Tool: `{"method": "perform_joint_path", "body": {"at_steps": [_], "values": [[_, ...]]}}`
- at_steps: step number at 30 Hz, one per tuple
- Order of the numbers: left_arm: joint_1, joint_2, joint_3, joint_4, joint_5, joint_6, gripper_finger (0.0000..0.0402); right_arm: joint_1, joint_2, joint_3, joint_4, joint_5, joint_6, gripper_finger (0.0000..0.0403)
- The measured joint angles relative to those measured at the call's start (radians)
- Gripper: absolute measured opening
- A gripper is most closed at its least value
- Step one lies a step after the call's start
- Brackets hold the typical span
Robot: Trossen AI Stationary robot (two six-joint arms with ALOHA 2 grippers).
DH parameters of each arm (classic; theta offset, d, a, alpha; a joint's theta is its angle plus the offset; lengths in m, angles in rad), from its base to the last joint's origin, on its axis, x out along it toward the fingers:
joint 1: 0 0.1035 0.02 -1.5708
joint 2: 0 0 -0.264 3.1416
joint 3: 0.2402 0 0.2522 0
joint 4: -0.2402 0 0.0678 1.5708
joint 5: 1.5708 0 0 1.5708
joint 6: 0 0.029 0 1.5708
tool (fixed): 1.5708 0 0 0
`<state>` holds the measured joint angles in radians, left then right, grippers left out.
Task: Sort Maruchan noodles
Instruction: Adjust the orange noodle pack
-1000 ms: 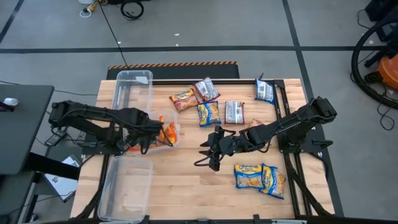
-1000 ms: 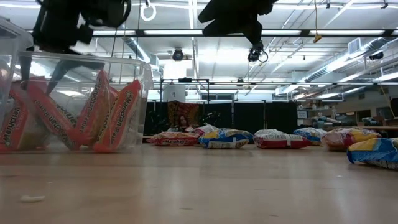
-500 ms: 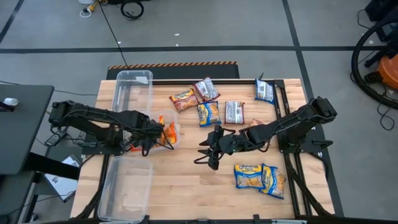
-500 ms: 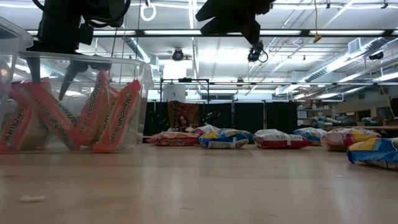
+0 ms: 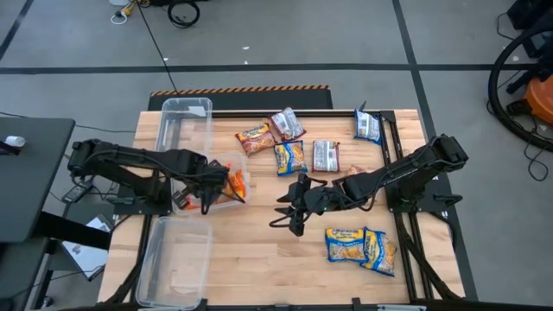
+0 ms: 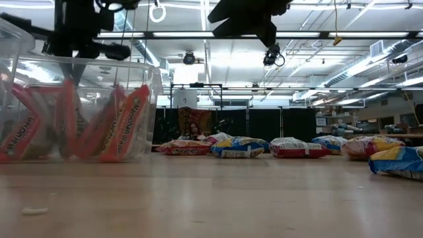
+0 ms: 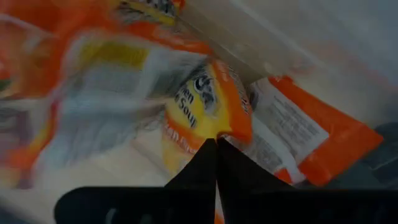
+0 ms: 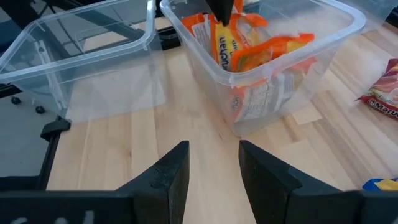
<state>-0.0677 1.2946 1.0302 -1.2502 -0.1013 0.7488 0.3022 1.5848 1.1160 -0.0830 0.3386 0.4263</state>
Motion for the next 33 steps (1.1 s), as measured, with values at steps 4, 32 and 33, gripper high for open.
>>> {"method": "perform_joint_path", "body": {"at_steps": [4, 32, 33], "values": [[0.0, -0.001, 0.026, -0.025, 0.0, -0.001, 0.0005, -0.007, 0.0, 0.0, 0.0, 0.0, 0.0, 0.0145], [-0.164, -0.125, 0.161, -0.112, -0.087, -0.77, 0.0147, -0.142, 0.131, 0.0, 0.019, 0.185, -0.272, 0.0145], [-0.184, -0.153, 0.159, -0.11, -0.086, -0.824, 0.0144, -0.164, 0.163, 0.0, 0.074, 0.173, -0.299, 0.0145]]}}
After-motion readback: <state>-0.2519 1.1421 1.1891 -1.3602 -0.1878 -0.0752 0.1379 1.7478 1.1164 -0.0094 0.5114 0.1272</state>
